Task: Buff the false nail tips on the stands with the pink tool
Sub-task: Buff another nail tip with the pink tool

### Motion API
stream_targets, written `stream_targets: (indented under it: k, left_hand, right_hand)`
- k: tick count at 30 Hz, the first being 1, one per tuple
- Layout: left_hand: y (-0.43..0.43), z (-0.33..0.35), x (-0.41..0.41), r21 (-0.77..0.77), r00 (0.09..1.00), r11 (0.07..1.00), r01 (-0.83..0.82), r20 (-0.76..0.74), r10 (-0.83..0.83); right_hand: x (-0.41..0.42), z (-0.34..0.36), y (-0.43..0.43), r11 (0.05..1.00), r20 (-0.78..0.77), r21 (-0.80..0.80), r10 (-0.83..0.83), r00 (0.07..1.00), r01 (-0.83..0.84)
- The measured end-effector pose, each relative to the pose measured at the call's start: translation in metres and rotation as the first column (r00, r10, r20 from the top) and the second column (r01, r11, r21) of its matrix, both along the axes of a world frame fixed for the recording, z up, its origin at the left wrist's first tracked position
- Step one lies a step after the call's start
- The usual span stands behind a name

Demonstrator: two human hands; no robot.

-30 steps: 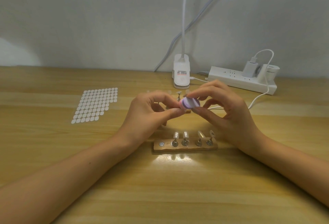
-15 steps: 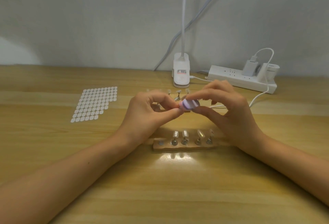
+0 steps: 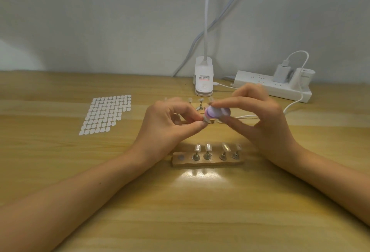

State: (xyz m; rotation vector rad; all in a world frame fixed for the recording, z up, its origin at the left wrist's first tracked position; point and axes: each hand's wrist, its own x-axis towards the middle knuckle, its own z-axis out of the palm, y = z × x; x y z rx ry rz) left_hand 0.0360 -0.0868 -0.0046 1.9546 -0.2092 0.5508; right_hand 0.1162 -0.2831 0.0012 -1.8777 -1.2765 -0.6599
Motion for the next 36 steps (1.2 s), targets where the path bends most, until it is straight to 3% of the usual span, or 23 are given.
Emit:
stream_targets:
  k: [8,13,20,25,36]
  left_hand:
    - [-0.0008,0.0003,-0.0016,0.042,0.999,0.999,-0.032,0.038,0.031]
    - [-0.0003,-0.0007,-0.0006,0.064,0.999,0.998,-0.026,0.036,0.024]
    - [0.0006,-0.0023,0.0009,0.092,0.999,0.996,-0.003,0.042,-0.001]
    - [0.0016,-0.0023,0.0024,0.066,0.999,0.998,-0.008,0.039,0.005]
    - [0.0021,-0.0053,0.0046,0.092,0.999,0.996,0.004,0.047,-0.009]
  right_hand:
    - [0.0023,-0.0020,-0.0002,0.995,-0.107,0.051,0.093,0.990,-0.088]
    - [0.0039,-0.0020,-0.0012,0.996,-0.153,0.068,0.069,0.986,-0.059]
    - [-0.0032,-0.0026,0.0013,0.989,-0.101,0.021,0.147,0.984,-0.146]
    - [-0.0029,-0.0005,0.0008,0.997,-0.079,0.019,0.075,0.994,-0.074]
    - [-0.0046,-0.0011,0.0020,0.997,-0.032,-0.003,0.079,0.996,-0.080]
